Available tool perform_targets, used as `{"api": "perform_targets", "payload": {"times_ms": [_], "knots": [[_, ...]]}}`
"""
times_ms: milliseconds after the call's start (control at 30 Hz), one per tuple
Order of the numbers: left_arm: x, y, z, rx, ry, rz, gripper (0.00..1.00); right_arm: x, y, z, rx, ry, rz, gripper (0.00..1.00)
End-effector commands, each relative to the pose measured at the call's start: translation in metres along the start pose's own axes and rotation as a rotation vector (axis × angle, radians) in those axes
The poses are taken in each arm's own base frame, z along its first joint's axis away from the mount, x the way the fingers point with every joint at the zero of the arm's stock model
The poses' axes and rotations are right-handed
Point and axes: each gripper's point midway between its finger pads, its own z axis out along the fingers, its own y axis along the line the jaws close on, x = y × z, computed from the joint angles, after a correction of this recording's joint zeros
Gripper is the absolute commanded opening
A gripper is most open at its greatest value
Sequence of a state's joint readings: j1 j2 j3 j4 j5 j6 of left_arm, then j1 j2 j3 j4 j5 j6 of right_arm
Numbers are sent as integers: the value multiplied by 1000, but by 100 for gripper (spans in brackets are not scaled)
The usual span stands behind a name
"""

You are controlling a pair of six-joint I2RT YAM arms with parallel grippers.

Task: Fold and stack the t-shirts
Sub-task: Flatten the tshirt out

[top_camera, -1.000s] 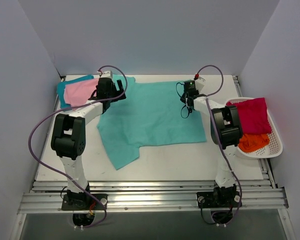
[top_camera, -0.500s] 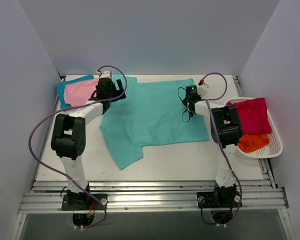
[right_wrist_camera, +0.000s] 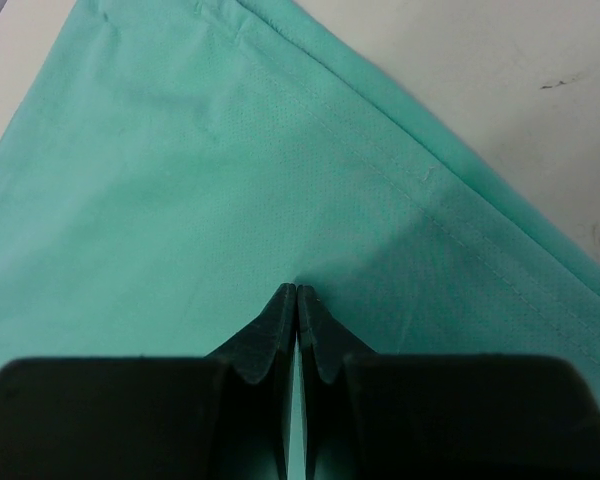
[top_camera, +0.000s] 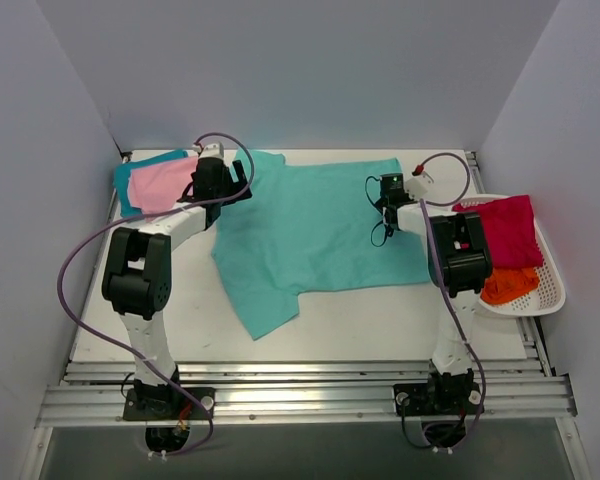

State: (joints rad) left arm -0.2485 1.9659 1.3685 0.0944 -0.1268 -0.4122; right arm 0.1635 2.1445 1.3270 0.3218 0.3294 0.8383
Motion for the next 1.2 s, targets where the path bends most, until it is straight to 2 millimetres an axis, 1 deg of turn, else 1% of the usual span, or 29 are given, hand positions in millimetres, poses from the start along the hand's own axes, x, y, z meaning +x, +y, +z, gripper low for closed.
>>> {"api": "perform_targets", "payload": {"times_ms": [0, 67, 133, 267, 333, 367, 400, 433, 467, 500, 533, 567, 600, 633, 667, 700, 733, 800, 833, 867, 900, 933, 967, 1000, 1033, 1067, 1100, 1133, 1167], "knots": [[-29, -7, -10, 17, -85, -19, 94, 33, -64, -13, 198, 98, -85, 0], [-29, -6, -12, 11, -88, -18, 94, 34, -71, -16, 222, 91, -79, 0], [-31, -6, -15, 11, -94, -17, 94, 34, -73, -19, 225, 87, -74, 0], [-34, -4, -20, 3, -103, -18, 94, 34, -72, -21, 223, 91, -86, 0], [-41, -3, -26, -5, -123, -23, 94, 25, -68, -27, 215, 72, -84, 2], [-46, 2, -32, -38, -142, -28, 94, 15, -57, -36, 188, 50, -74, 17], [-49, 3, -35, -55, -156, -42, 94, 8, -52, -42, 187, 21, -82, 31], [-53, 3, -40, -65, -165, -44, 94, 1, -47, -51, 190, 3, -96, 44], [-63, -4, -51, -49, -189, -38, 94, -3, -30, -64, 161, -19, -115, 53], [-60, -13, -58, -40, -193, 18, 94, -26, -17, -83, 146, -91, -110, 73], [-63, -22, -67, -40, -213, 46, 94, -35, -9, -98, 144, -121, -124, 80], [-76, -38, -84, -7, -260, 82, 94, -44, 1, -113, 128, -159, -147, 82], [-76, -38, -92, -56, -290, 177, 94, -53, 27, -142, 59, -201, -164, 82], [-72, -62, -105, -29, -312, 215, 94, -62, 37, -158, 37, -247, -179, 82], [-86, -75, -120, 3, -376, 203, 94, -74, 47, -179, 2, -282, -192, 83], [-88, -81, -126, 38, -387, 159, 94, -70, 58, -194, -31, -295, -207, 83], [-83, -88, -128, 108, -368, 130, 94, -74, 66, -204, -59, -319, -208, 83], [-84, -100, -136, 229, -333, 74, 94, -78, 72, -217, -100, -332, -225, 84], [-82, -115, -140, 332, -302, 82, 94, -76, 71, -219, -110, -307, -239, 84], [-79, -115, -143, 335, -270, 86, 94, -73, 73, -221, -129, -281, -249, 84], [-78, -119, -147, 329, -259, 96, 94, -74, 76, -229, -155, -264, -253, 84], [-77, -120, -153, 303, -260, 99, 94, -66, 74, -231, -178, -230, -275, 84], [-81, -107, -165, 202, -291, 98, 94, -62, 74, -236, -205, -206, -282, 83], [-70, -118, -179, 186, -293, 122, 94, -62, 76, -249, -259, -178, -285, 83], [-62, -112, -189, 141, -283, 124, 94, -46, 61, -251, -247, -131, -329, 83], [-65, -108, -209, 126, -306, 95, 94, -39, 56, -258, -262, -109, -350, 88], [-40, -96, -211, 81, -252, 52, 94, -40, 52, -275, -305, -103, -352, 93], [-30, -88, -216, 66, -229, 24, 94, -34, 39, -283, -299, -89, -377, 97], [-19, -75, -228, 42, -201, -6, 94, -30, 20, -297, -318, -88, -380, 100]]}}
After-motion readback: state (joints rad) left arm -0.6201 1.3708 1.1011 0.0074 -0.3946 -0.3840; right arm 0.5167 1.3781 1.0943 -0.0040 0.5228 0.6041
